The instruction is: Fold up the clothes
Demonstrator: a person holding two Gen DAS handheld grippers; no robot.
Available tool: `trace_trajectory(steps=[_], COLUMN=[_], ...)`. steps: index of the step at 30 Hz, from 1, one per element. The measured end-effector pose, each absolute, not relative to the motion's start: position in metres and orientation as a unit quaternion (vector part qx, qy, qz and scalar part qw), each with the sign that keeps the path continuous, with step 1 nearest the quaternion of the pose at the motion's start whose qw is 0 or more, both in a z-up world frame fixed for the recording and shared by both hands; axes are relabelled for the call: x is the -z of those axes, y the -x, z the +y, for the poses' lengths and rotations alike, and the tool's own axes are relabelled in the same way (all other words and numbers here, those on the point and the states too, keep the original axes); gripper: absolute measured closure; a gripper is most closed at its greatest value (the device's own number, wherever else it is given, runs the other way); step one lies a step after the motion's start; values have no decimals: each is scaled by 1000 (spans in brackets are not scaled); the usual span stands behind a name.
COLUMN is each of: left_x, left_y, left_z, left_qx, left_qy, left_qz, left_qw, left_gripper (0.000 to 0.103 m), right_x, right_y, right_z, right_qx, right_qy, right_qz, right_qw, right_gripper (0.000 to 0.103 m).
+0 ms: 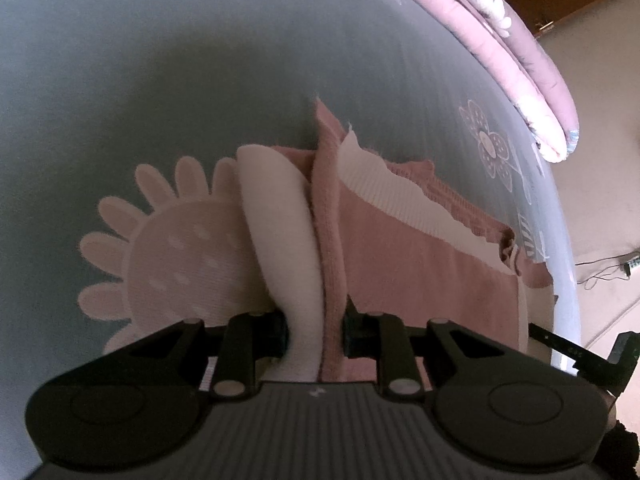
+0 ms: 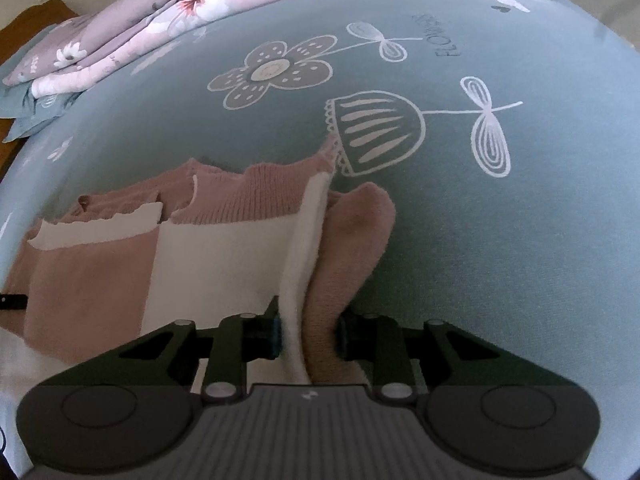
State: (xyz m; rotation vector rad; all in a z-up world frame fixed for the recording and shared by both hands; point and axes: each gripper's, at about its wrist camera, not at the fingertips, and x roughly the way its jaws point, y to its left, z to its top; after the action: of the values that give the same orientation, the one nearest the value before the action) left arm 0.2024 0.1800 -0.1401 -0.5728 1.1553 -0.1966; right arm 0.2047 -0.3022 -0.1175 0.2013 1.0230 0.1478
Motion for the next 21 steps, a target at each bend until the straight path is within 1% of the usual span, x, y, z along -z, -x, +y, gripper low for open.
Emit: trace_trajectory(steps=[5, 10, 21], left_x=[133, 116, 61], left_y=[-201, -199, -177], left_z=[173, 164, 155], left_qx=[84, 82, 98], left_qy=[256, 245, 243], left_qz=[533, 527, 500], left_qw=[802, 810, 825], left_gripper=[83, 83, 83], right_x=[110, 91, 27], right_y=[-203, -202, -189], right_z=[-297, -291, -259], right_qx=[-60, -56, -79], right_qy=[-88, -83, -46], right_qz=[484, 478, 446], right_qw=[869, 873, 890], right_gripper=[79, 79, 80])
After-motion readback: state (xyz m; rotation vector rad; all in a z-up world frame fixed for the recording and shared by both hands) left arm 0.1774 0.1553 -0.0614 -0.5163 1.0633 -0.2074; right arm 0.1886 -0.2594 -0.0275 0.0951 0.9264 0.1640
